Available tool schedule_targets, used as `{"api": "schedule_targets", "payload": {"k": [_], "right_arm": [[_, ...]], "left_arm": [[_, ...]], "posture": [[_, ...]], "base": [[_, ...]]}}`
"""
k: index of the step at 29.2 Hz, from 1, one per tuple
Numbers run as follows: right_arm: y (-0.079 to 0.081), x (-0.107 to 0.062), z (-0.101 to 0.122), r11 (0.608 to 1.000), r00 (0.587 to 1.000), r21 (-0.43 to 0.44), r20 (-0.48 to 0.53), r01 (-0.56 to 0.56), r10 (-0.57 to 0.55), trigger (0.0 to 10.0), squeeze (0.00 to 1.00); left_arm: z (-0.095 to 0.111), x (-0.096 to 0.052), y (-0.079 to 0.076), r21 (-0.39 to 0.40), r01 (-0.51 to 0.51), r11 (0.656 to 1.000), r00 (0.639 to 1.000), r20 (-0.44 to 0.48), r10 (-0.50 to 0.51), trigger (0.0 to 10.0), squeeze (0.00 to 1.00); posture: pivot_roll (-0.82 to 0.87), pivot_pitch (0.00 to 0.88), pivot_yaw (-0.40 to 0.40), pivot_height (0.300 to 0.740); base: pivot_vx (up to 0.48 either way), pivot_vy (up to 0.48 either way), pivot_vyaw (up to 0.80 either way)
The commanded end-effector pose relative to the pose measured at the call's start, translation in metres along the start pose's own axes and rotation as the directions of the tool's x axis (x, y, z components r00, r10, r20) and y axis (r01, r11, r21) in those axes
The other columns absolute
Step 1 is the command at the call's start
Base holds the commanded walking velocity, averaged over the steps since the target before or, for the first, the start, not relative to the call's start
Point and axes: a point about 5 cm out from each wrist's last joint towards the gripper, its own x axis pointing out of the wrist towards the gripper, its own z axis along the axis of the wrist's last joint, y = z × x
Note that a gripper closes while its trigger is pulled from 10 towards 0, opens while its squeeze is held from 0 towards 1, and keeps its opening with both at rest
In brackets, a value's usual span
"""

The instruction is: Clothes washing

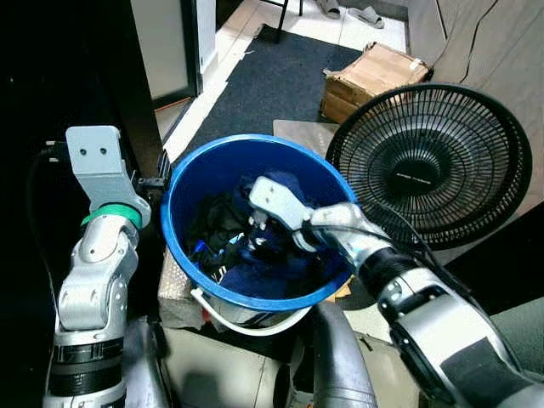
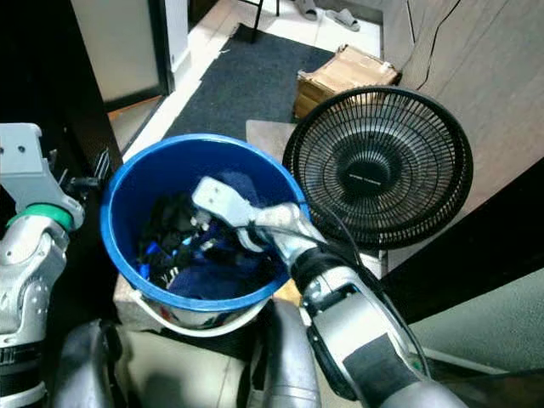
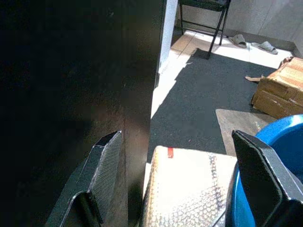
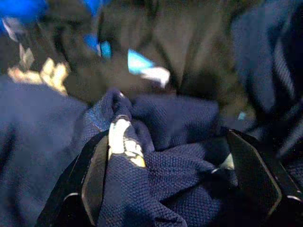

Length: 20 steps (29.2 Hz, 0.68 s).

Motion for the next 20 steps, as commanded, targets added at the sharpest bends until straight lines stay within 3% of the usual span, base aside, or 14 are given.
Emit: {"api": "schedule_targets", "payload": {"k": [1, 2, 7, 8, 11, 12, 20], "right_arm": [[0.004, -0.001, -0.026, 1.0, 0.996, 0.018, -0.094, 0.007, -0.005, 10.0, 1.0], [0.004, -0.002, -0.034, 0.999, 0.993, 0.025, -0.115, 0.025, -0.022, 10.0, 0.0], [0.004, -0.004, -0.044, 0.998, 0.99, 0.036, -0.131, 0.059, -0.054, 10.0, 0.0], [0.006, -0.002, -0.044, 0.997, 0.991, 0.049, -0.125, 0.06, -0.054, 1.7, 0.0], [0.008, 0.0, -0.045, 0.997, 0.991, 0.054, -0.12, 0.06, -0.054, 1.7, 0.0], [0.011, 0.001, -0.045, 0.997, 0.993, 0.063, -0.111, 0.051, -0.044, 0.0, 0.0], [0.014, 0.004, -0.042, 0.995, 0.997, 0.088, -0.074, 0.043, -0.036, 0.0, 0.0]], "left_arm": [[-0.006, 0.0, -0.004, -0.007, 0.017, 1.0, 0.999, -0.028, -0.017, 10.0, 0.0], [-0.006, 0.0, -0.005, -0.01, 0.021, 1.0, 0.999, -0.03, -0.021, 10.0, 0.0], [-0.008, 0.0, -0.008, -0.015, 0.033, 0.999, 0.999, -0.038, -0.033, 10.0, 0.0], [-0.007, 0.001, -0.009, -0.016, 0.035, 0.999, 0.999, -0.038, -0.036, 10.0, 0.0], [-0.007, 0.001, -0.009, -0.016, 0.036, 0.999, 0.999, -0.038, -0.037, 10.0, 0.0], [-0.007, 0.001, -0.008, -0.014, 0.035, 0.999, 0.999, -0.039, -0.036, 10.0, 0.0], [-0.007, 0.0, -0.005, -0.006, 0.031, 0.999, 0.999, -0.043, -0.031, 10.0, 0.0]], "posture": [[0.04, 0.142, -0.107, 0.45], [0.03, 0.139, -0.1, 0.45], [0.03, 0.137, -0.093, 0.45], [0.03, 0.137, -0.093, 0.45], [0.04, 0.137, -0.092, 0.45], [0.04, 0.139, -0.09, 0.45], [0.04, 0.15, -0.086, 0.45]], "base": [[0.0, 0.0, 0.0], [0.0, 0.0, 0.0], [0.0, 0.0, 0.0], [0.0, 0.0, 0.0], [0.0, 0.0, 0.0], [0.0, 0.0, 0.0], [0.0, 0.0, 0.0]]}}
